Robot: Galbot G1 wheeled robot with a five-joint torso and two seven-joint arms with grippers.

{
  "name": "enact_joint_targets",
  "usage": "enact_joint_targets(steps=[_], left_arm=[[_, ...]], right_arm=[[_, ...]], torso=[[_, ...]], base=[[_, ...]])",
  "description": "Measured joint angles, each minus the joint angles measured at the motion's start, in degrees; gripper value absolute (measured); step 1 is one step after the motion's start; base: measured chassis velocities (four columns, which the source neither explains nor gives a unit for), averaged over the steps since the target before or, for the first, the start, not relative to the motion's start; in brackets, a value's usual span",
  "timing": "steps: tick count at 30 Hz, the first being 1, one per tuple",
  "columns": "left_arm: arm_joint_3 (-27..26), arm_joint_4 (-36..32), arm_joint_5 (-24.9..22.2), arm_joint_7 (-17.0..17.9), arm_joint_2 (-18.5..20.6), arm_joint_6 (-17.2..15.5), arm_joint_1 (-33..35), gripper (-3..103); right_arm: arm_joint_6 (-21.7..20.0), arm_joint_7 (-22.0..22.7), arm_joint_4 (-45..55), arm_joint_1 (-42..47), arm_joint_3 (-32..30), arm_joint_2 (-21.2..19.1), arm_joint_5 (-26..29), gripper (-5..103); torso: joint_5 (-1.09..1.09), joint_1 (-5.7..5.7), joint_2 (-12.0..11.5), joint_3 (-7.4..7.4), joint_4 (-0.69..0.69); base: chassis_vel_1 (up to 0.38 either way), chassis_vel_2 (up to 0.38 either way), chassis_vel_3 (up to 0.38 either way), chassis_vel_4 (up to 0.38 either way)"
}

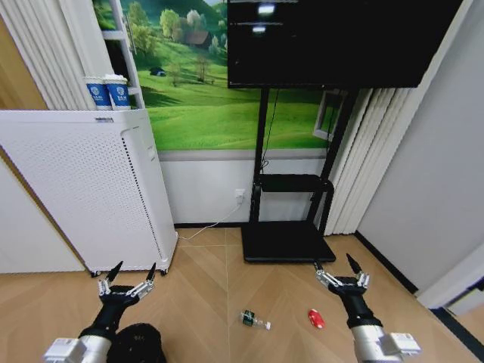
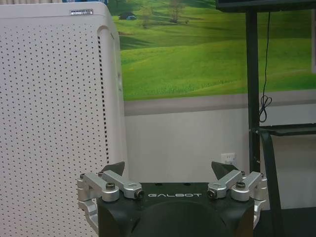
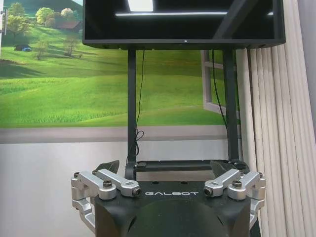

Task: Pick up the trash bin and place the garbage on the floor into it.

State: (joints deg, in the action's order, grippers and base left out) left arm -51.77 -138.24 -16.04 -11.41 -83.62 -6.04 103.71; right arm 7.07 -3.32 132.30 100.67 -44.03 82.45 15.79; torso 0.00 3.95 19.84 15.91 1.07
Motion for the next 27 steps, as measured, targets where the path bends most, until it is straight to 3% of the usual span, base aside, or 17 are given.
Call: enact_joint_targets(steps=[27], left_arm=[[0.6,1.7,1.0,-0.1,-0.2,0.3,0.1,99]], right_arm=[[0.0,0.1,-0.3,0.0,0.1,0.1,-0.9,100]], torso=[[0.00,-1.98,-6.0,-4.05,0.00]], base=[[0.000,0.000,0.000,0.000]])
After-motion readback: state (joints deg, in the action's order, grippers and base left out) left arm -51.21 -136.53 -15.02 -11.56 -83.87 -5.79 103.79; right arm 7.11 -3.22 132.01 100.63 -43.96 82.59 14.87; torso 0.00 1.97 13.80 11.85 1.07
